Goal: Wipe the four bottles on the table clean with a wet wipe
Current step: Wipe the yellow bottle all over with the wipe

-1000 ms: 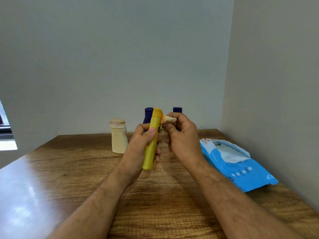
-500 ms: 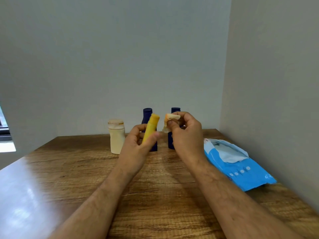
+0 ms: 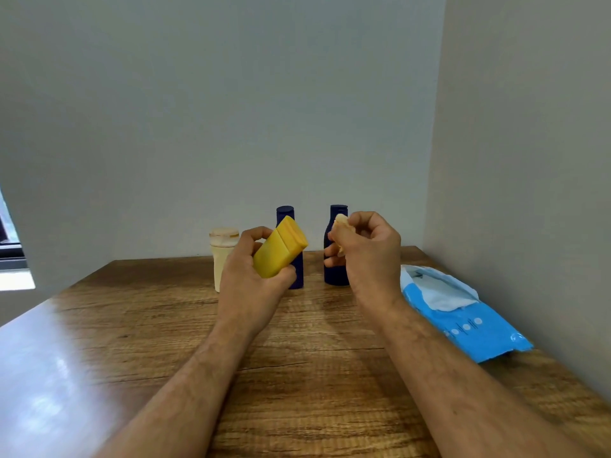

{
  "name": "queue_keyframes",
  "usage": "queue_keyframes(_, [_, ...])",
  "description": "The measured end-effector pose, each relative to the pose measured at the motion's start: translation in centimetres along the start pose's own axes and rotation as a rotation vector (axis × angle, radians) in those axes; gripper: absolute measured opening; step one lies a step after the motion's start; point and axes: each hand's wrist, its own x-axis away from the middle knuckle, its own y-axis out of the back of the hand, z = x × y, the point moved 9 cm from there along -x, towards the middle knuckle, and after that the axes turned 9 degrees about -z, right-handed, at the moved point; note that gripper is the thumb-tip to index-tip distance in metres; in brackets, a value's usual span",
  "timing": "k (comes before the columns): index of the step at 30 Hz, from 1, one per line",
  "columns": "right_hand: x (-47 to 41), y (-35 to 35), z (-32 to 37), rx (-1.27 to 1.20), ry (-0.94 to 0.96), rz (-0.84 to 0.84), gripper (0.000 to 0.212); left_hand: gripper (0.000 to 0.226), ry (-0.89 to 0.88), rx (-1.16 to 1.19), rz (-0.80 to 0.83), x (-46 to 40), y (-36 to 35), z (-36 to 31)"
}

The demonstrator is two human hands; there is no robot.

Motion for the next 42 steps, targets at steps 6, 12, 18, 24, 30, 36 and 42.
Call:
queue_keyframes(6, [0.1, -0.2, 0.3, 0.056, 0.055, -0.001, 0.012, 0.058, -0.026, -0.026, 0.011, 0.0, -0.3, 0.0])
queue_keyframes(12, [0.7, -0.9, 1.2, 0.167, 0.197, 0.08, 0.027, 0.061, -0.056, -0.05, -0.022, -0.2, 0.2, -0.2])
queue_keyframes(18, [0.9, -1.5, 1.4, 0.244, 0.282, 0.15, 0.011, 0.065, -0.114, -0.06, -0.014, -0.1, 0.4, -0.9])
queue_keyframes(24, [1.9, -2.8, 1.5, 0.253, 0.352, 0.328, 0.008, 0.064, -0.03, -0.043, -0.083, -0.5, 1.1, 0.2])
queue_keyframes(30, [2.0, -3.0, 1.6, 0.314, 0.389, 0.304, 0.008, 0.055, -0.009, -0.011, 0.006, 0.1, 0.4, 0.0])
queue_keyframes(36, [1.3, -2.3, 1.2, 0.308, 0.335, 0.243, 0.02, 0.055, 0.005, -0.004, 0.066, 0.4, -0.2, -0.3])
queue_keyframes(42, [2.5, -4.0, 0.5, 0.299, 0.275, 0.44, 0.01, 0.046, 0.075, 0.048, -0.037, -0.3, 1.5, 0.6])
